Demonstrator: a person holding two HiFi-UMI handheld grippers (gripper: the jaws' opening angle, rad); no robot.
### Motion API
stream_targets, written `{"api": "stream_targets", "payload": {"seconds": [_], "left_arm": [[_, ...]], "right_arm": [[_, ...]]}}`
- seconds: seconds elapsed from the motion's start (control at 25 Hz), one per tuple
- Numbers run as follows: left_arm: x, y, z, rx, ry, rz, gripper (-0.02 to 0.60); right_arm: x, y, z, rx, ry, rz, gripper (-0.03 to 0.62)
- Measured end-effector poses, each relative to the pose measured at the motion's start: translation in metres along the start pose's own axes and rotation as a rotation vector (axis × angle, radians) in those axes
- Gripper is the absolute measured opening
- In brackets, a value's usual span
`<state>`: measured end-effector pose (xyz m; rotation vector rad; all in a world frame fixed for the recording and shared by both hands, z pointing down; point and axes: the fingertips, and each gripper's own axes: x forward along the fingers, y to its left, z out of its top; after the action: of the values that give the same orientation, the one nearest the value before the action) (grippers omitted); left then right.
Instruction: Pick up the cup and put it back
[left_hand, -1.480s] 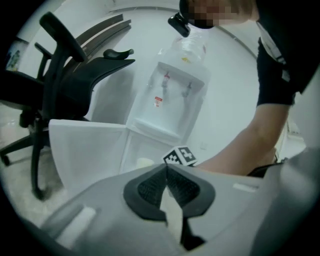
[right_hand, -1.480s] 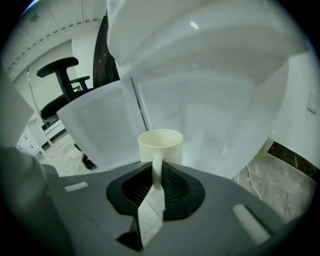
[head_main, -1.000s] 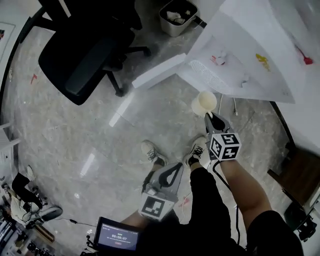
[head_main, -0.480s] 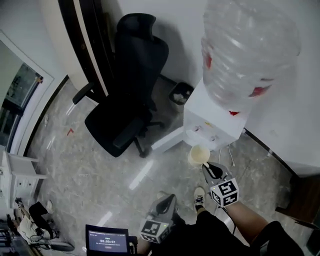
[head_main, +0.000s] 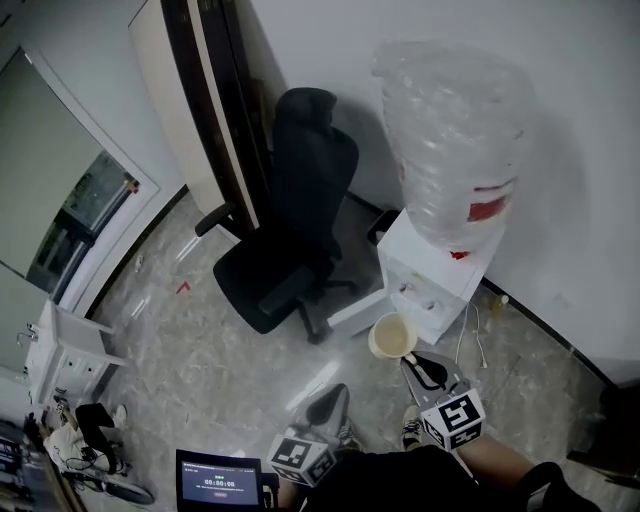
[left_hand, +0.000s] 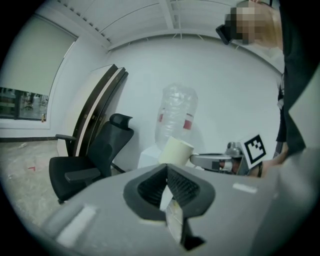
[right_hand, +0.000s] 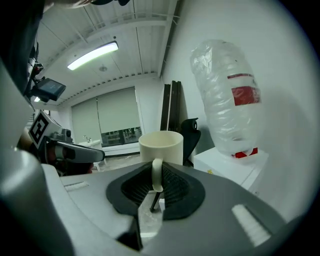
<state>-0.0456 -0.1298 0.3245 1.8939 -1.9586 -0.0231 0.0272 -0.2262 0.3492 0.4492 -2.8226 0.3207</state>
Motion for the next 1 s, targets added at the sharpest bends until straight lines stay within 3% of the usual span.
{"api": "stream_targets", "payload": {"seconds": [0.24,0.52,0.68,0.72,0.88,1.0], "left_arm": [[-0.023,-0.004,-0.003,0.032,0.003,-0.079,0.005],[-0.090,0.025,-0.008,0.060,0.012,-0.214,0.005],[-0.144,0.033,-0.015,0.297,-0.013,-0.338,0.005],[-0.157,0.035,-0.020,0.303,-0.012,-0.375,0.005],[-0.191,0.054,-0.029,0.181,0.035,-0.437,0.005],[-0.210,0.055,-0.030,0.159,0.037,-0.483,0.005]], "right_arm": [[-0.015,0.035,0.004,0.019,-0.035,-0.035,0.051],[-0.029,0.118,-0.006,0.040,-0.056,-0.179,0.051],[-0.036,0.180,-0.015,0.047,-0.063,-0.274,0.051],[-0.038,0.196,-0.018,0.051,-0.064,-0.294,0.051],[-0.055,0.247,-0.034,0.096,-0.055,-0.368,0.051],[-0.071,0.275,-0.041,0.096,-0.038,-0.393,0.051]]}}
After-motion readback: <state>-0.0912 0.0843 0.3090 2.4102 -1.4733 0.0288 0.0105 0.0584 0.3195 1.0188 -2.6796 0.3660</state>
